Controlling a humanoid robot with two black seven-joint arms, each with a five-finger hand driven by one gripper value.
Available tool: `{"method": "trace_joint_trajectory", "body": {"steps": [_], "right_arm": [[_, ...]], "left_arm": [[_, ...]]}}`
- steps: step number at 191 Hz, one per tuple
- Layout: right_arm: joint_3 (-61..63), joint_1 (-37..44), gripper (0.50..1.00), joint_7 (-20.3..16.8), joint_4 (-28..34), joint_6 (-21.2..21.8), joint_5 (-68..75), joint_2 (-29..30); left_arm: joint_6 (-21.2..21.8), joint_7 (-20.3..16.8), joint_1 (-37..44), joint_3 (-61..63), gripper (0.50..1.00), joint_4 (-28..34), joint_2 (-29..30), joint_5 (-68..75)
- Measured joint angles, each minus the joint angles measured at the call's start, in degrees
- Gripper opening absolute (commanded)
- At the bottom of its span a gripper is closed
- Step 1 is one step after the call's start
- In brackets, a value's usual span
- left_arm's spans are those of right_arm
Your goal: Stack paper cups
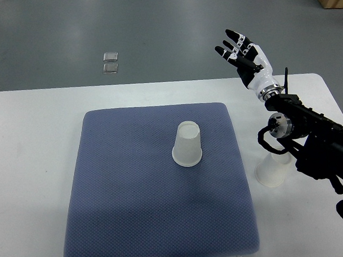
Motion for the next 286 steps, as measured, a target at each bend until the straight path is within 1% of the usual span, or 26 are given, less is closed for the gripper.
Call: {"method": "trace_joint_trajectory", "body": {"steps": [75, 125, 192, 225, 248, 286], "right_arm": [[-0.08, 0.11, 0.913, 0.00, -0.17, 0.05, -0.31, -0.17], [-2.01, 1.25, 0.913, -0.09, 0.23, 0.24, -2.43, -1.67], [-7.44, 1.86, 0.913, -0.17, 1.62, 1.19, -5.69, -9.92], [-13.63, 4.18, 0.913, -0.17, 3.86, 1.76, -13.60, -14.79], [-18.73, 6.51, 0.913, -0.12, 7.90, 3.19, -21.30, -19.32], [-26.46, 12.61, 0.913, -0.10, 14.69, 7.33, -34.05, -27.19]], "left_arm": [[0.00, 0.00, -0.02, 0.00, 1.000, 0.00, 0.00, 0.00], [0.00, 0.00, -0.03, 0.00, 1.000, 0.00, 0.00, 0.00], [0.00, 0.00, -0.03, 0.00, 1.000, 0.00, 0.00, 0.00], [0.00, 0.00, -0.03, 0.00, 1.000, 0.00, 0.00, 0.00], [0.00, 0.00, -0.02, 0.00, 1.000, 0.00, 0.00, 0.00], [0.00, 0.00, -0.02, 0.00, 1.000, 0.00, 0.00, 0.00]]}}
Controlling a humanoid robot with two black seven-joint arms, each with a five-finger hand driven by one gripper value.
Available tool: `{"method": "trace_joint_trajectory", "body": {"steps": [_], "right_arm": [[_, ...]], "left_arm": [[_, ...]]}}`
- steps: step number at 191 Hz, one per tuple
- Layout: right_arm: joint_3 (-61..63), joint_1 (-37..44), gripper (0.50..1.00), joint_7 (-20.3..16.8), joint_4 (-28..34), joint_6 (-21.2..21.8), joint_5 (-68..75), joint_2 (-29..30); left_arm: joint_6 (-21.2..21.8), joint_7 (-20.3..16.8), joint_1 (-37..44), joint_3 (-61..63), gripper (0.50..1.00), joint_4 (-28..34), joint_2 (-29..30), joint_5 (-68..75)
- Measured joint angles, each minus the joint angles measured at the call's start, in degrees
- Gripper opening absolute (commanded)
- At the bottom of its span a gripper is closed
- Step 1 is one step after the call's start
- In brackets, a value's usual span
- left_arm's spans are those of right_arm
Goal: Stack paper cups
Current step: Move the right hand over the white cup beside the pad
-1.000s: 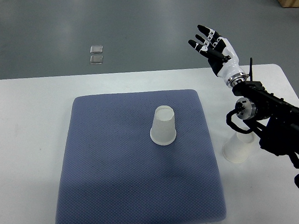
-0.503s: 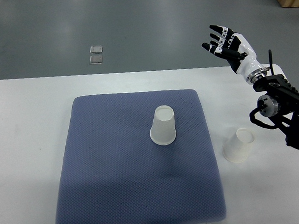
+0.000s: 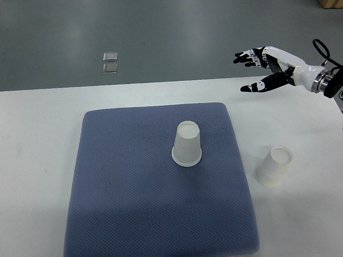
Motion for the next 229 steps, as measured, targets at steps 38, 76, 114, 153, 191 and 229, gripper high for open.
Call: {"method": "trace_joint_trajectory", "body": {"steps": [38, 76, 114, 153, 191, 229], "right_arm": [[-6.35, 6.78, 0.913, 0.45, 1.89, 6.63, -14.27, -5.40], [-7.78, 9.29, 0.913, 0.61, 5.02, 9.85, -31.81, -10.10], [-8.67, 9.34, 0.913, 0.62, 8.06, 9.93, -45.12, -12.11], [-10.41, 9.47, 0.913, 0.38, 10.38, 9.81, -48.97, -12.36], [-10.43, 9.48, 0.913, 0.26, 15.15, 9.60, -48.91, -13.67], [-10.04, 9.00, 0.913, 0.63, 17.17, 8.28, -46.85, -14.51]], "left_arm": [[0.00, 0.00, 0.00, 0.00, 1.000, 0.00, 0.00, 0.00], [0.00, 0.00, 0.01, 0.00, 1.000, 0.00, 0.00, 0.00], [0.00, 0.00, 0.01, 0.00, 1.000, 0.00, 0.00, 0.00], [0.00, 0.00, 0.01, 0.00, 1.000, 0.00, 0.00, 0.00], [0.00, 0.00, 0.00, 0.00, 1.000, 0.00, 0.00, 0.00], [0.00, 0.00, -0.02, 0.00, 1.000, 0.00, 0.00, 0.00]]}}
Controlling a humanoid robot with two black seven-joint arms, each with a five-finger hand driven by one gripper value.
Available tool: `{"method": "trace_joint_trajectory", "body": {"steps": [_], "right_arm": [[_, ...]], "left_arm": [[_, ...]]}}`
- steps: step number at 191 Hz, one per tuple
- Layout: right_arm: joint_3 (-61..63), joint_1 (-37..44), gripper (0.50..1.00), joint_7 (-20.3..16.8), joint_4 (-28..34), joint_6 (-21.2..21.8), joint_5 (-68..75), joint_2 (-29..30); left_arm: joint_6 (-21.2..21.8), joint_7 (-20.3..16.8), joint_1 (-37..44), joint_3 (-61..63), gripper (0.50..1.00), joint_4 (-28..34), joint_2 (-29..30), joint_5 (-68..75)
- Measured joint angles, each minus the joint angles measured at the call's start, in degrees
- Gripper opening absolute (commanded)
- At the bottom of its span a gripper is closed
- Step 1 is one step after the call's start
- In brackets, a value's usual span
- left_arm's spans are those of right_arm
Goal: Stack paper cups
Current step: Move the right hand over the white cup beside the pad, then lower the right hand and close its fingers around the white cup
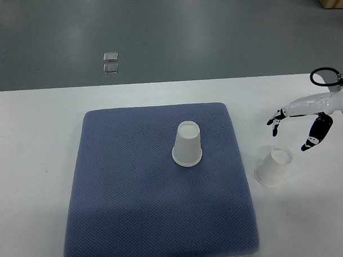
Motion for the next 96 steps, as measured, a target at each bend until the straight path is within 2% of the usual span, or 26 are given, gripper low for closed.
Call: {"method": "trace_joint_trajectory", "body": {"steps": [96], "right_arm": [[0.12, -5.08, 0.913, 0.15, 0.69, -2.72, 2.01, -0.07]], "left_arm": [[0.00, 0.00, 0.02, 0.00, 1.000, 0.00, 0.00, 0.00]]}}
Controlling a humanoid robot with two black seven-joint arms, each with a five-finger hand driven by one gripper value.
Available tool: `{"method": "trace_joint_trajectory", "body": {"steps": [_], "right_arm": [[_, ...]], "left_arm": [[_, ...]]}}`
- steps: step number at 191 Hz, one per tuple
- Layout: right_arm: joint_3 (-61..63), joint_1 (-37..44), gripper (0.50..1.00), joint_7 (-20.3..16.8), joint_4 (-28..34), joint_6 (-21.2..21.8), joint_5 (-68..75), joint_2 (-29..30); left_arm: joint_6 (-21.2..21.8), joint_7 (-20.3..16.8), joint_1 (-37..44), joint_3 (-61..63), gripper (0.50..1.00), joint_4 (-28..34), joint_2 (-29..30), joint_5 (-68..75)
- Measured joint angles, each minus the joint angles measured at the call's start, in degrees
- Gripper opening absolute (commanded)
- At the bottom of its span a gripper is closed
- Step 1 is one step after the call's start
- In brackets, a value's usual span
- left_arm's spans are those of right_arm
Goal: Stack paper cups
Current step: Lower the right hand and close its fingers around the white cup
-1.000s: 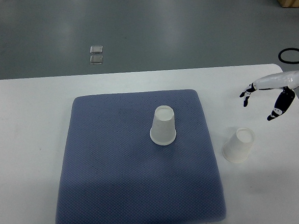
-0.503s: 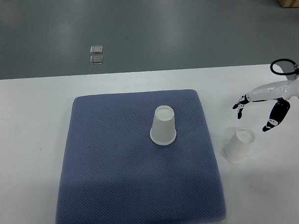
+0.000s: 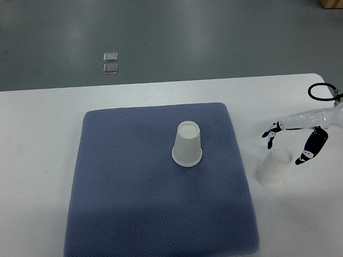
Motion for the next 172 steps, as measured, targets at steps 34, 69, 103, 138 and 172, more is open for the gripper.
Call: {"method": "trace_joint_trajectory", "body": {"steps": [34, 69, 103, 138, 172], "right_arm": [[0.00, -1.86, 0.913, -0.05, 0.00, -2.88, -0.48, 0.14], [-0.05, -2.76, 0.913, -0.18, -0.17, -6.32, -0.81, 0.55], [-0.08, -3.97, 0.913, -0.18, -0.20, -7.90, -0.83, 0.66], [-0.08, -5.49, 0.911, -0.18, -0.39, -9.30, -1.10, 0.61], [-0.08, -6.63, 0.909, -0.18, -0.91, -12.22, -1.19, 0.74]], "left_arm": [[0.00, 0.00, 0.00, 0.00, 1.000, 0.00, 0.00, 0.00], [0.00, 0.00, 0.02, 0.00, 1.000, 0.00, 0.00, 0.00], [0.00, 0.00, 0.00, 0.00, 1.000, 0.00, 0.00, 0.00], [0.00, 0.00, 0.00, 0.00, 1.000, 0.00, 0.00, 0.00], [0.00, 0.00, 0.03, 0.00, 1.000, 0.00, 0.00, 0.00]]}}
